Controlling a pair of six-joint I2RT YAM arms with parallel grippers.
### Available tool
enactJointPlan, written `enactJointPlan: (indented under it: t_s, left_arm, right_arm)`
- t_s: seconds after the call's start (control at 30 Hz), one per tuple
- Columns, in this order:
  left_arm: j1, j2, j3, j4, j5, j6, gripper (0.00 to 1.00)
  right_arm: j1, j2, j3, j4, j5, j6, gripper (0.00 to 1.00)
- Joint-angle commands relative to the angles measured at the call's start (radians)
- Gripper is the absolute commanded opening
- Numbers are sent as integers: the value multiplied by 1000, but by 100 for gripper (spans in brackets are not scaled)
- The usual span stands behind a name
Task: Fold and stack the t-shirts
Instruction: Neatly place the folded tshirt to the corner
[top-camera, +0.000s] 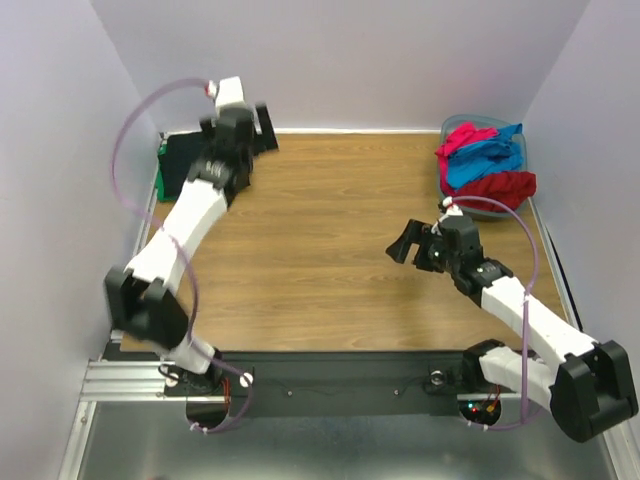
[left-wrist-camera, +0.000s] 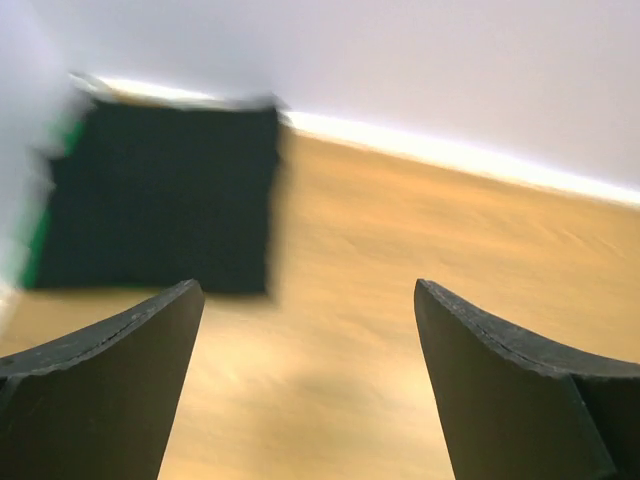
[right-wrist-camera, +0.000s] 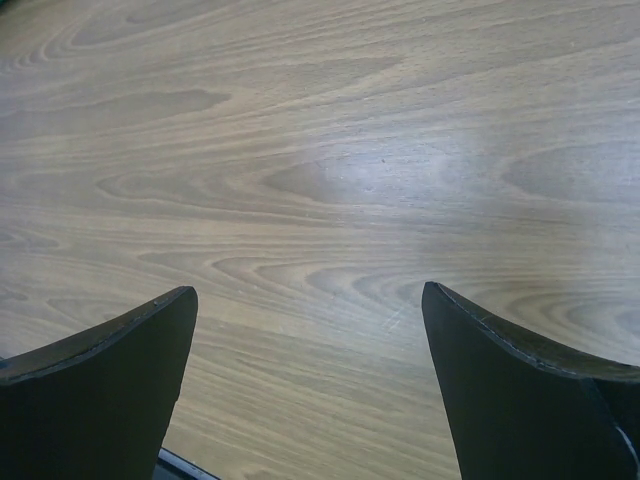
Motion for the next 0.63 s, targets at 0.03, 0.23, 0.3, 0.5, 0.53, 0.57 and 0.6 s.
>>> enactJointPlan:
  t_s: [0.03, 0.23, 0.3, 0.5, 0.53, 0.57, 0.6]
  left_arm:
    - [-163, -319, -588, 243, 116, -301, 99]
    - [-241, -611, -941, 205, 129, -457, 98]
    - [-242, -721, -995, 127, 75, -471, 98]
    - [-243, -986, -1002, -37, -19, -527, 99]
    - [-243, -1014, -1010, -40, -22, -539, 99]
    - [-243, -1041, -1018, -40, -22, -544, 99]
    - [-243, -1082, -1033, -36, -19, -548, 99]
  right_arm:
    - [0, -73, -11, -37, 50, 34, 100]
    - [1, -99, -10, -50, 104, 46, 100]
    - [0, -110, -18, -51, 127, 52, 100]
    - [-2, -157, -46, -51, 178, 65, 100]
    - [0, -160, -49, -53, 181, 66, 100]
    - [1, -166, -49, -57, 182, 69, 100]
    - [0, -176, -46, -60, 187, 72, 100]
